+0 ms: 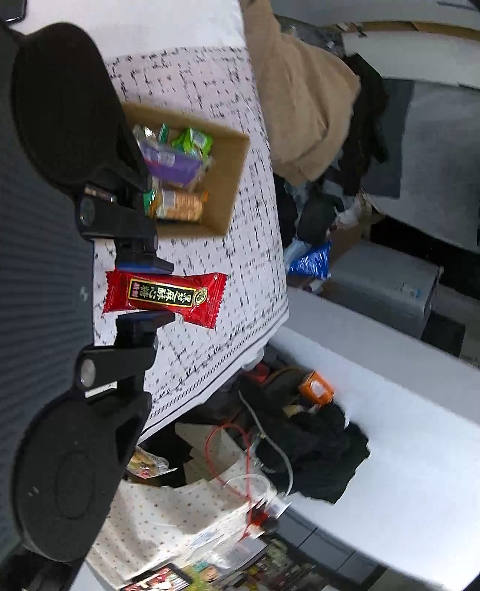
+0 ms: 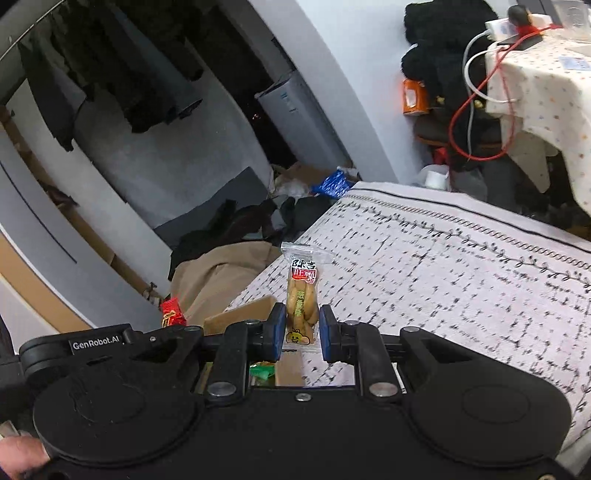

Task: Organize snacks
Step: 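Carry the red bar with the left tool while the right tool carries the yellow packet to the box, then open the left tool over the box while the right tool releases the yellow packet inside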

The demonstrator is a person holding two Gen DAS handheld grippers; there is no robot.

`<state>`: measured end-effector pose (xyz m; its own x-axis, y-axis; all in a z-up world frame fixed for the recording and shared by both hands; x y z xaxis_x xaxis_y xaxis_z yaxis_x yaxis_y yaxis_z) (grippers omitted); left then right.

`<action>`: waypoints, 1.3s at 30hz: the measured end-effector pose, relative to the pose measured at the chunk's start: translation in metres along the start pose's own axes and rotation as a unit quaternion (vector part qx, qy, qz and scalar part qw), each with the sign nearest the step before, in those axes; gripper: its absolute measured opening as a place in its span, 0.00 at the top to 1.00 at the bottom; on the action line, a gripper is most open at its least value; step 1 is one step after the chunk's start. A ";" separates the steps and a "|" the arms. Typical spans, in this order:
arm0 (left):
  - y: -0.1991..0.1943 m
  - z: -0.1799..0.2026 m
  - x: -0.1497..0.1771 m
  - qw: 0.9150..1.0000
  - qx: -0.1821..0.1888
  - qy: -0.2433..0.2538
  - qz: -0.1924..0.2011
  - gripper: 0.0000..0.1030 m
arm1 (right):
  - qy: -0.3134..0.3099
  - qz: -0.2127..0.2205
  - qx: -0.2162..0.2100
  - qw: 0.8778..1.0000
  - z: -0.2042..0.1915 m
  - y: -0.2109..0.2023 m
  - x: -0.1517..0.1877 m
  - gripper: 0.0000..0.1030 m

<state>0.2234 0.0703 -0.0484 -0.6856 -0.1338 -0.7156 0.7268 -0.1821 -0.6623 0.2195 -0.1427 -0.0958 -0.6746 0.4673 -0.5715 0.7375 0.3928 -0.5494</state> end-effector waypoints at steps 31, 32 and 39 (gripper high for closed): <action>0.069 -0.143 0.028 0.995 0.004 -0.064 -0.073 0.80 | -0.046 -0.110 0.014 0.993 -0.092 0.129 0.085 0.81; 0.073 -0.145 0.028 0.995 0.004 -0.063 -0.075 0.78 | -0.044 -0.112 0.017 0.993 -0.092 0.133 0.087 0.81; 0.081 -0.158 0.020 0.994 0.009 -0.065 -0.088 0.60 | -0.018 -0.136 0.019 0.990 -0.090 0.154 0.098 0.76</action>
<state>0.2752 0.2064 -0.1517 -0.8030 -0.2232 -0.5527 0.5944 -0.2308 -0.7704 0.2702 0.0347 -0.1819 -0.8497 0.3189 -0.4200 0.5265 0.4703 -0.7082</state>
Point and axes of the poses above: each gripper's, at about its wrist camera, not at the fingertips, and y roughly the way its jaws point, z to its right, x to its underside, the point moved 3 cm from there along y, roughly the way its jaws point, and after that the axes turned 11 degrees about y, right-handed, at the moved point
